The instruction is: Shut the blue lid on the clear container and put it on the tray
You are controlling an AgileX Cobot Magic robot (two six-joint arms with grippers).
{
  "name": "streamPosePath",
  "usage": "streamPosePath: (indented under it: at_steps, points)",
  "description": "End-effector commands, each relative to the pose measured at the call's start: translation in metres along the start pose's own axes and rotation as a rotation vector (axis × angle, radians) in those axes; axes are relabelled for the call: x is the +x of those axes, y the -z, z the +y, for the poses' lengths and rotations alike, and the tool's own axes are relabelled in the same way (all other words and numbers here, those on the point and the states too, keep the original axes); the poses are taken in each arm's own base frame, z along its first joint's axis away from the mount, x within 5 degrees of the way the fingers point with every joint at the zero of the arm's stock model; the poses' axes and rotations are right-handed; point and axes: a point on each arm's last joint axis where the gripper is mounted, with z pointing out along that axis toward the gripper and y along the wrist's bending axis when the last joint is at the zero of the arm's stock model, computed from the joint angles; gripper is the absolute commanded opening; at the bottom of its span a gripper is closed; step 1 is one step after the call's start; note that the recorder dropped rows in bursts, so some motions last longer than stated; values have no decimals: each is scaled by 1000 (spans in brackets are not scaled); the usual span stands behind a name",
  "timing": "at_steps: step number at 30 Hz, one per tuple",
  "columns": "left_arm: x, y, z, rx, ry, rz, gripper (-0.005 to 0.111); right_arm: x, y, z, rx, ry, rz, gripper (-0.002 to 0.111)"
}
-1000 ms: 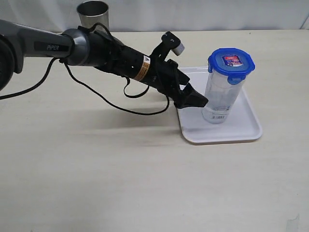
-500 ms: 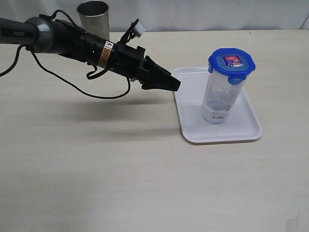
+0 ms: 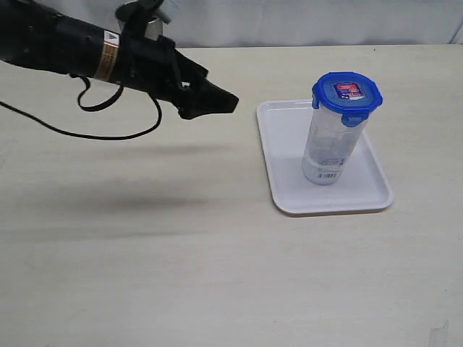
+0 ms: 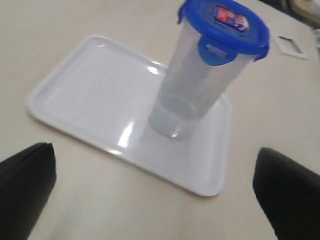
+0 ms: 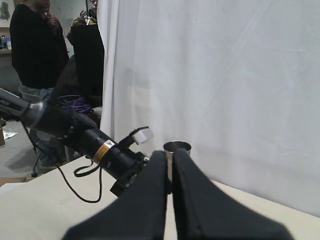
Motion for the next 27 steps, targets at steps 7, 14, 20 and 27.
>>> streamPosePath:
  at_steps: [7,14,20,27]
  points:
    - [-12,116,-63,-594,-146,-102,105,1,0,0,8,13,2,4]
    - [-7,178,-137,-638,-254,-284,105,5,0,0,1,13,46,4]
    - [3,208,-180,-637,-343,-404,105,7,0,0,-2,13,61,4]
    - [2,219,-193,-640,-378,-452,105,7,0,0,-2,12,62,4]
